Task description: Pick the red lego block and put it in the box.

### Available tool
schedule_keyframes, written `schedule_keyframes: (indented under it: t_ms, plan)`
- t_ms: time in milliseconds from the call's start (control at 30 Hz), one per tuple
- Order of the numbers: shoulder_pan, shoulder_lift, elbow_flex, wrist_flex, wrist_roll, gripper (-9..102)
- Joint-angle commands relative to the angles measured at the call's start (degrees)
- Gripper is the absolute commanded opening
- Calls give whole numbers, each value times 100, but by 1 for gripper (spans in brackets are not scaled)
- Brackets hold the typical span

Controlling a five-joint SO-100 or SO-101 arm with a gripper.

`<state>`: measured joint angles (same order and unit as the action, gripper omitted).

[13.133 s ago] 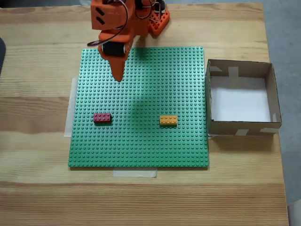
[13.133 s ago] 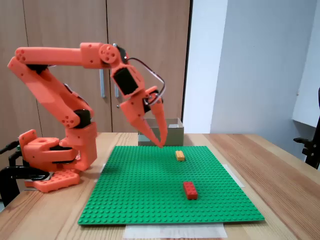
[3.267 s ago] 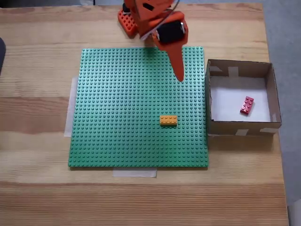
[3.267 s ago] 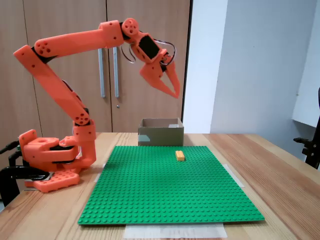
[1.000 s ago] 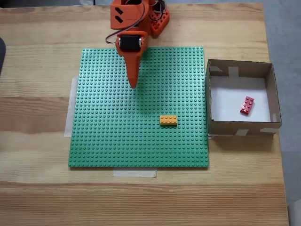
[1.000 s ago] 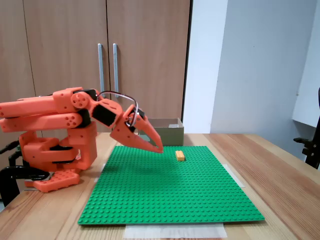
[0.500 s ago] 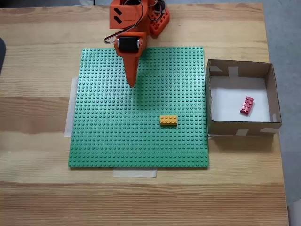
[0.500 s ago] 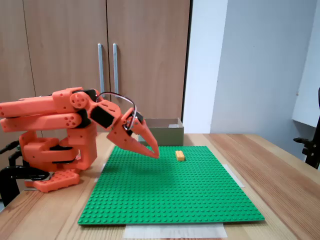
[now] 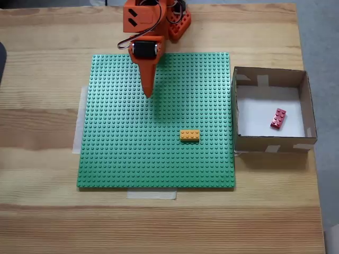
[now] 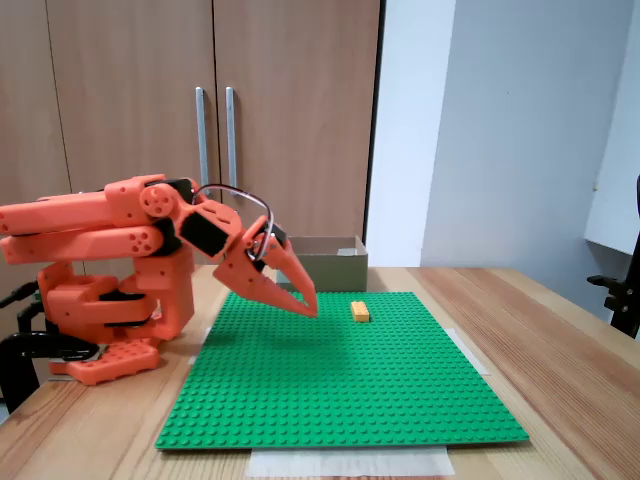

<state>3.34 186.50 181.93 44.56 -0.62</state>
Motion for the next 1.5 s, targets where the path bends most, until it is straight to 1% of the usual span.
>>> schedule_keyframes:
  t_ms: [0,1467]
  plan:
    - [0,44,62,18,0,-1]
    - [-79,44,62,26,-97,-1]
